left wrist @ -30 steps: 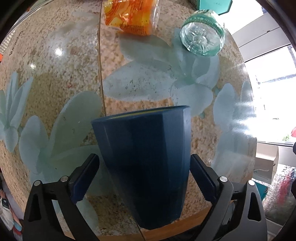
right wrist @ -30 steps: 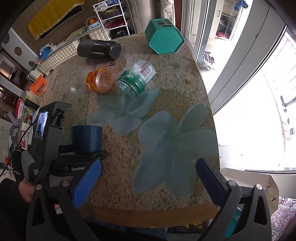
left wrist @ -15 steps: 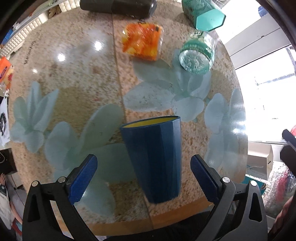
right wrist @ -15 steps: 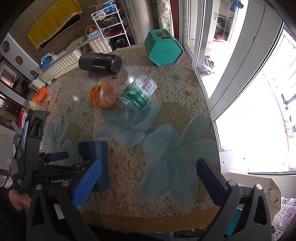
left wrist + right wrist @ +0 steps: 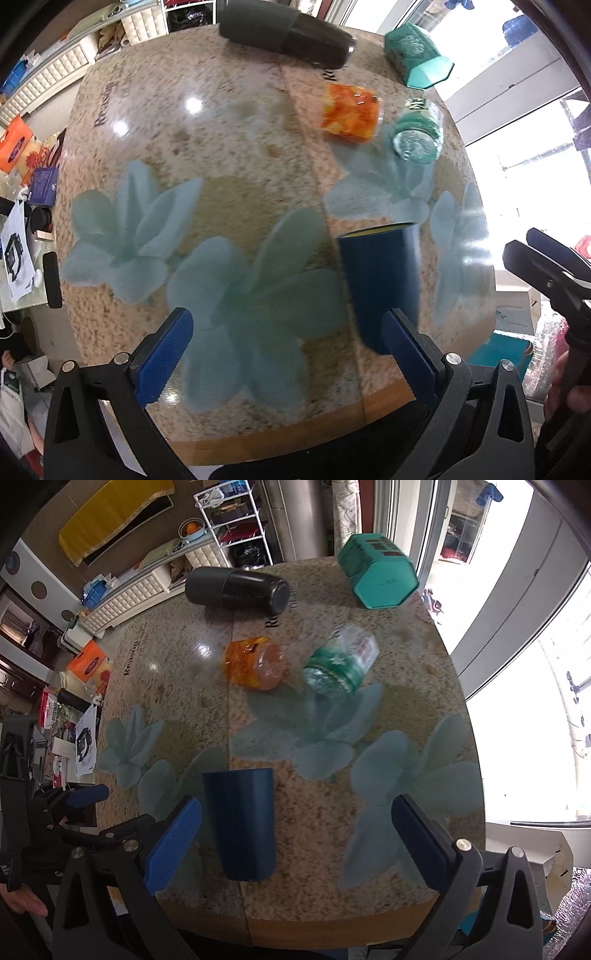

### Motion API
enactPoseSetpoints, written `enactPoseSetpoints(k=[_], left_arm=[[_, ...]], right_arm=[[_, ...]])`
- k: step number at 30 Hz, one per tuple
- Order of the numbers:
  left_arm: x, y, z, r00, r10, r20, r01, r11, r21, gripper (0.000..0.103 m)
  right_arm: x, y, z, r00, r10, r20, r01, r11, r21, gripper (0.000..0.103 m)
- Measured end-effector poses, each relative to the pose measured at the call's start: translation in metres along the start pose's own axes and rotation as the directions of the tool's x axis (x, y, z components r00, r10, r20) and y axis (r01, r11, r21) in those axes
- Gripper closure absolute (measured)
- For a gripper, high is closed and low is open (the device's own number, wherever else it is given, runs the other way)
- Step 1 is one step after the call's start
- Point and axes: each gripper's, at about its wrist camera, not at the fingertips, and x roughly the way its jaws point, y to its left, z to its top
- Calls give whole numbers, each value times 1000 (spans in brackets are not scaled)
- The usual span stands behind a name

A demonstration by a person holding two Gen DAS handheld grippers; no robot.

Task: Flip cup upright
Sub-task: 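Grasp the blue cup with the right tool while the left tool releases it, then rotate the blue cup with the right tool so its opening faces up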

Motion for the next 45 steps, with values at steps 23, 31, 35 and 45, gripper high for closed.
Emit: enactPoseSetpoints(k=[23, 31, 35, 45], left_arm=[[23, 62, -12, 997, -11, -74, 15, 998, 59, 0], [31, 70, -15, 996, -33, -85, 38, 997, 64, 0], [32, 73, -16, 995, -52, -86, 56, 997, 56, 0], [32, 85, -22, 994, -66, -85, 68, 997, 19, 0]], right_arm=[[106, 58, 0, 965, -140, -222, 123, 989, -86, 0], [133, 61, 2, 946, -153, -285, 129, 986, -101, 0], [147, 58, 1, 937, -132, -323, 114, 991, -74, 0], [167, 45, -16, 928, -124, -351, 112, 992, -54, 25]])
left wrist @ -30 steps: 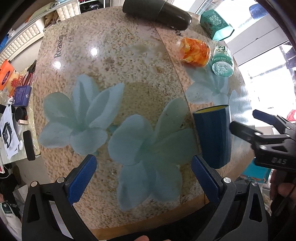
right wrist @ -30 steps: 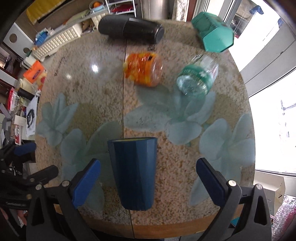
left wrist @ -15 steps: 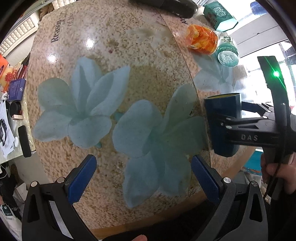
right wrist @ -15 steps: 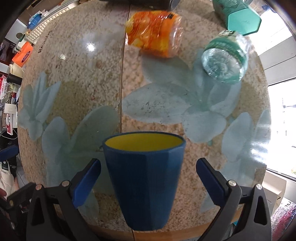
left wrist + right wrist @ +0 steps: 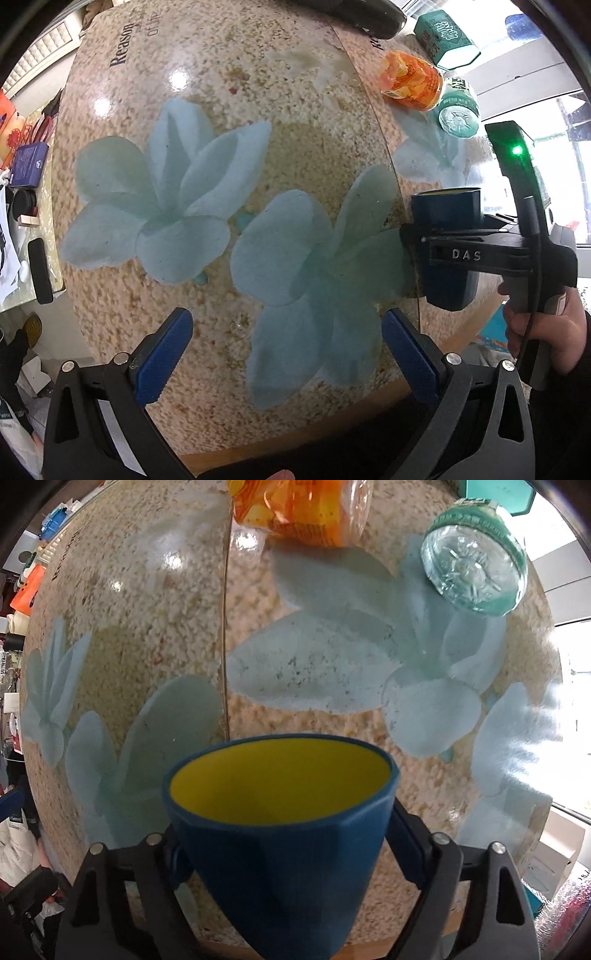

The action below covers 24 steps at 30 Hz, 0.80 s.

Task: Flip cup upright
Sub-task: 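Rotate the blue cup with the right tool so its opening faces up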

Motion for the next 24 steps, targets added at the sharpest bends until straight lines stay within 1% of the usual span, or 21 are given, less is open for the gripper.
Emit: enactPoseSetpoints(k=[1, 5, 8, 12, 18, 23, 24], left_arm=[[1, 1, -1, 1000, 0, -3, 0, 1000, -5, 0], [0, 2, -5, 1000, 0, -11, 0, 1000, -16, 0], [-1, 1, -6, 1000, 0, -6, 0, 1000, -17, 0], [-4, -2, -7, 1000, 9, 0, -9, 1000, -18, 0], [-7, -7, -10, 1000, 23, 6, -23, 1000, -8, 0], [-10, -15, -10, 999, 40, 9, -40, 999, 11, 0], [-10, -17, -10, 999, 44, 9, -44, 999, 16, 0]], right_arm=[[-3, -1, 0, 1000, 2, 12, -2, 1000, -3, 32], [-4, -1, -2, 1000, 15, 10, -15, 1000, -11, 32], [-7, -5, -5, 999, 44, 20, -44, 999, 2, 33], [-27, -15, 3, 996, 48, 70, -48, 999, 11, 33], [-57, -18, 8, 987, 55, 150, -58, 998, 20, 33], [-77, -27, 2, 968, 67, 242, -72, 997, 13, 33], [-88, -22, -4, 966, 68, 251, -73, 997, 12, 33]])
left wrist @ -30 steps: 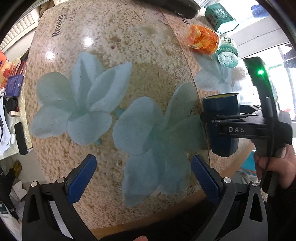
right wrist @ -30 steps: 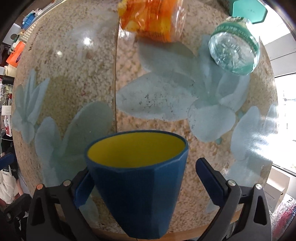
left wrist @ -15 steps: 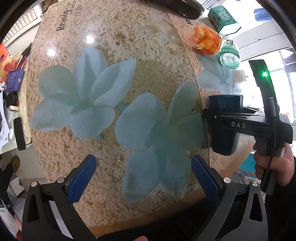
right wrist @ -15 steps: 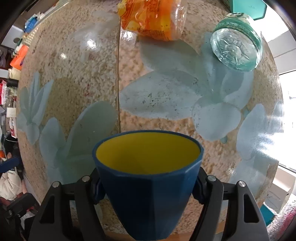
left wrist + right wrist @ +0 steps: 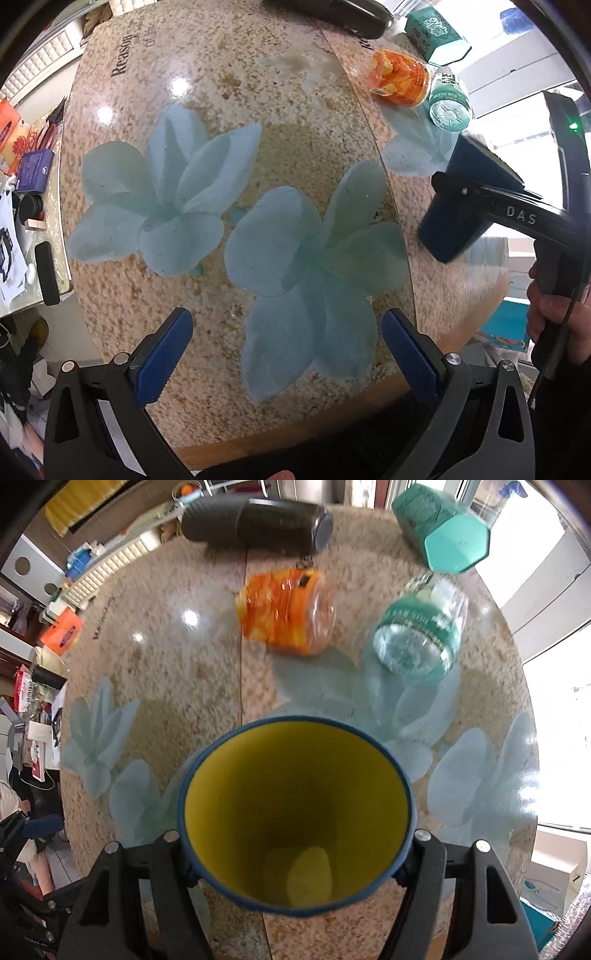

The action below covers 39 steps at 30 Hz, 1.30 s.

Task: Flip cup upright
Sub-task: 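Rotate the blue cup with the right tool so its opening faces up, then lower the blue cup upright onto the table and open the right tool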

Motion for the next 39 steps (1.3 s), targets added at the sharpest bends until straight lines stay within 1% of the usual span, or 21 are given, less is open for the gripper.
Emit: enactPoseSetpoints(k=[3, 5, 11, 13, 17, 18, 23, 25, 26, 27, 28, 30, 34, 39], left_arm=[[-2, -8, 0, 1000, 17, 1, -17, 1000, 24, 0], [-3, -13, -1, 1000, 22, 5, -22, 999, 40, 0], [-4, -19, 0, 999, 44, 4, -44, 996, 72, 0], [-3, -21, 0, 999, 48, 2, -48, 996, 80, 0], [-1, -23, -2, 999, 47, -17, -45, 995, 87, 0], [-1, -23, -2, 999, 49, -19, -47, 995, 89, 0], [3, -21, -3, 998, 53, -29, -50, 995, 88, 0], [3, -20, -3, 998, 50, -29, -47, 995, 86, 0], [3, -19, -3, 998, 48, -30, -46, 995, 84, 0], [3, -18, -3, 998, 48, -31, -45, 996, 82, 0], [3, -17, -3, 998, 46, -31, -44, 996, 78, 0], [3, -16, -4, 999, 44, -33, -41, 997, 71, 0], [1, -13, -4, 999, 42, -31, -40, 998, 54, 0], [-10, -10, 3, 999, 48, -1, -48, 998, 33, 0]], right_arm=[[-10, -4, -1, 1000, 18, 26, -18, 1000, 3, 33], [-18, -5, -5, 998, 25, 60, -25, 1000, 2, 33], [-23, 0, -26, 986, -23, 166, 33, 998, -53, 33], [-18, -1, -30, 985, -20, 172, 29, 998, -53, 33], [-9, -5, -40, 987, -17, 160, 24, 999, -41, 33], [-5, -2, -41, 985, -16, 169, 23, 999, -42, 33], [-6, 4, -43, 983, -43, 179, 54, 997, -61, 33], [-6, 3, -44, 983, -40, 181, 51, 997, -55, 33], [-5, 2, -44, 984, -35, 176, 44, 998, -48, 31], [-2, 4, -42, 985, -31, 172, 39, 998, -45, 23], [0, 4, -42, 986, -24, 166, 32, 999, -43, 12], [-1, 3, -41, 986, -16, 167, 23, 999, -39, 1], [-6, -1, -41, 983, 2, 184, 1, 1000, -18, 0], [-23, -7, -41, 975, 93, 200, -93, 996, -9, 0]])
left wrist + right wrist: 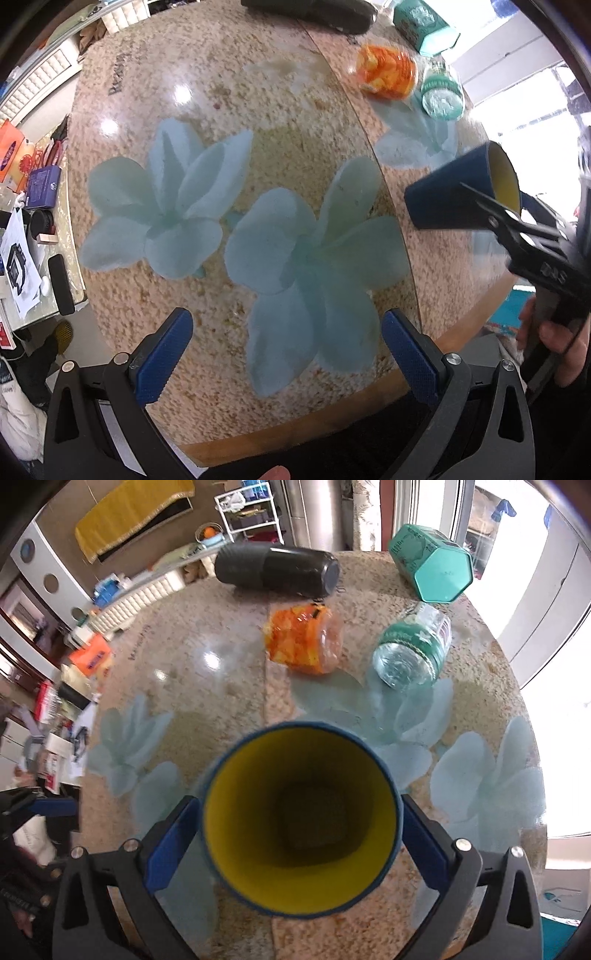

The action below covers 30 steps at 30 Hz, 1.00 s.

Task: Flip cup upright
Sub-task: 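Lower the blue cup upright onto the table and open the right tool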

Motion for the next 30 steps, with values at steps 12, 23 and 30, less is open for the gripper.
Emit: enactPoseSetpoints(k=[12, 23, 30], left_arm=[[-82, -34, 44, 951, -13, 309, -13, 997, 81, 0], [-124, -112, 66, 896, -9, 444, -51, 991, 123, 0], [-123, -148, 65, 882, 14, 471, -71, 992, 104, 0]], right_arm=[[-90, -21, 25, 996, 4, 91, -11, 997, 73, 0], [-144, -48, 34, 989, -63, 136, 47, 992, 113, 0], [-144, -78, 30, 990, -88, 112, 73, 988, 133, 0]])
